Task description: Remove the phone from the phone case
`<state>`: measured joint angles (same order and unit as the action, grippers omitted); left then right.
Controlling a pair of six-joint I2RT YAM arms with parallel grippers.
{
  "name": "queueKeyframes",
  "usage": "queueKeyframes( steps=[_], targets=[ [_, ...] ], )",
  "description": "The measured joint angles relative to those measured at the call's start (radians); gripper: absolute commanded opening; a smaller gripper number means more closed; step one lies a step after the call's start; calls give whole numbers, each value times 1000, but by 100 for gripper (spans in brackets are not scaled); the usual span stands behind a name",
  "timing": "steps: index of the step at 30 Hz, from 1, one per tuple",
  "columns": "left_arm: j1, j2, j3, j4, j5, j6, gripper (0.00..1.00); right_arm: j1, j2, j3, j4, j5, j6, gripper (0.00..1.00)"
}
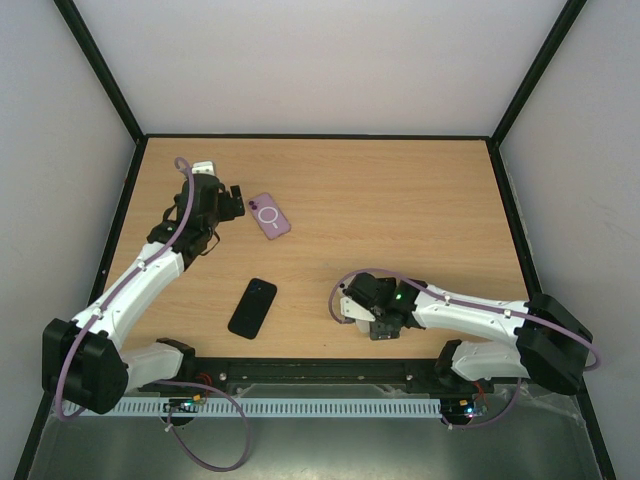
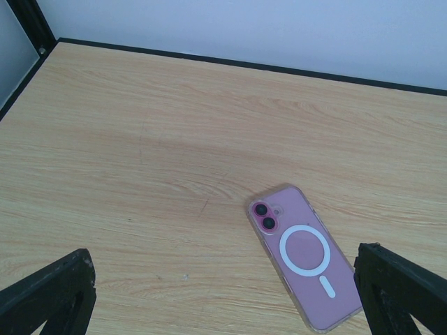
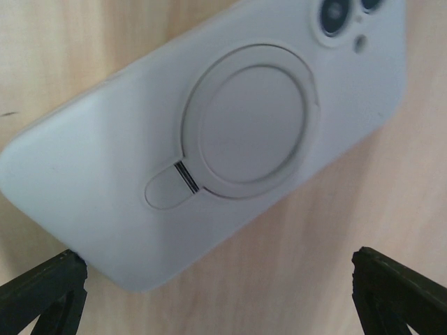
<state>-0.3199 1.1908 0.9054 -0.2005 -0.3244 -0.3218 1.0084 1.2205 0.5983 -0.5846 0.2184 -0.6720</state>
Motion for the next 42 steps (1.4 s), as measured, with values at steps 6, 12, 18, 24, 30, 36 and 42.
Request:
queueKeyframes(
  steps=[6,12,18,24,30,36,42],
  targets=[
    [0,-1,0,0,9,0,100,-203,37,71,151,45,20,97],
    [0,-25,-2,1,13,0,100,-348,183,250,174,-28,127,97],
    [0,-56,-4,3,12,0,100,-325,150,351,62,-270,166,98],
    [0,-58,-4,7,13,0,100,-126,79,248,9,-288,150,98],
    [0,-57,-4,7,13,0,100,26,89,155,-10,-247,148,98],
    [0,-48,-4,7,13,0,100,62,124,127,24,-114,149,98],
    [0,-43,-4,8,14,0,100,64,135,97,68,-12,169,98]
  ],
)
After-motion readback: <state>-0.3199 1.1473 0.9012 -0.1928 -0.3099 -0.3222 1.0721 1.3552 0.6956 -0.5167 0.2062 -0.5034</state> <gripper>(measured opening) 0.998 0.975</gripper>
